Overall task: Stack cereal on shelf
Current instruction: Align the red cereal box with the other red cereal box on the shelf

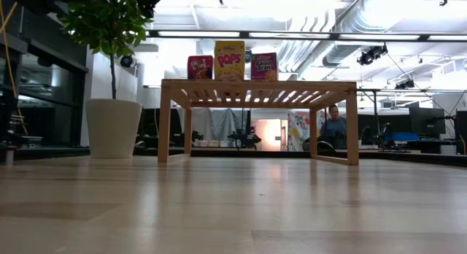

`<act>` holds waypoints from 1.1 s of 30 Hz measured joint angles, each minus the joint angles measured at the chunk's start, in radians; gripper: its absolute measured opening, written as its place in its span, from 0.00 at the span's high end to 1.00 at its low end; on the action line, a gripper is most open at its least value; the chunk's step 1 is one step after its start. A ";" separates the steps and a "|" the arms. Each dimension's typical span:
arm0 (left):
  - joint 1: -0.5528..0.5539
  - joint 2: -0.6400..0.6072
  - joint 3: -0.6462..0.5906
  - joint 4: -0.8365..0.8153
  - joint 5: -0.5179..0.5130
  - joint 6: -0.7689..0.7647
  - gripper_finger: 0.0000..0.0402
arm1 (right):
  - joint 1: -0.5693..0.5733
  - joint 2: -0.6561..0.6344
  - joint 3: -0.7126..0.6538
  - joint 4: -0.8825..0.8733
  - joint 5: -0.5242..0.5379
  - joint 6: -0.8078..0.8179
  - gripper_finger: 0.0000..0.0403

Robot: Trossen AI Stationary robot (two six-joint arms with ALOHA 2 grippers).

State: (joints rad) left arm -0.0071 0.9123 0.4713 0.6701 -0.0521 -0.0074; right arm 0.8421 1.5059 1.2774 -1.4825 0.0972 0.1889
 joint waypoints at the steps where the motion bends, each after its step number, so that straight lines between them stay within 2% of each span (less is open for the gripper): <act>1: 0.000 0.000 0.000 0.000 0.000 0.000 0.48 | -0.006 0.000 0.000 0.001 0.007 -0.034 0.26; 8: 0.000 0.000 0.000 0.012 0.000 0.000 0.48 | -0.059 0.000 0.000 -0.001 -0.028 -0.252 0.26; 14: 0.000 0.000 0.000 -0.004 0.000 -0.007 0.48 | -0.103 0.000 0.000 0.015 -0.053 -0.363 0.26; 23: 0.000 0.000 0.000 -0.027 0.000 -0.026 0.48 | -0.134 0.007 0.000 0.070 -0.065 -0.436 0.26; 33: 0.000 0.000 0.000 -0.040 0.000 -0.026 0.48 | -0.135 0.093 0.000 0.062 -0.091 -0.512 0.26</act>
State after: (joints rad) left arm -0.0072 0.9123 0.4713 0.6303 -0.0523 -0.0338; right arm 0.7067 1.5993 1.2774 -1.4202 0.0063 -0.3233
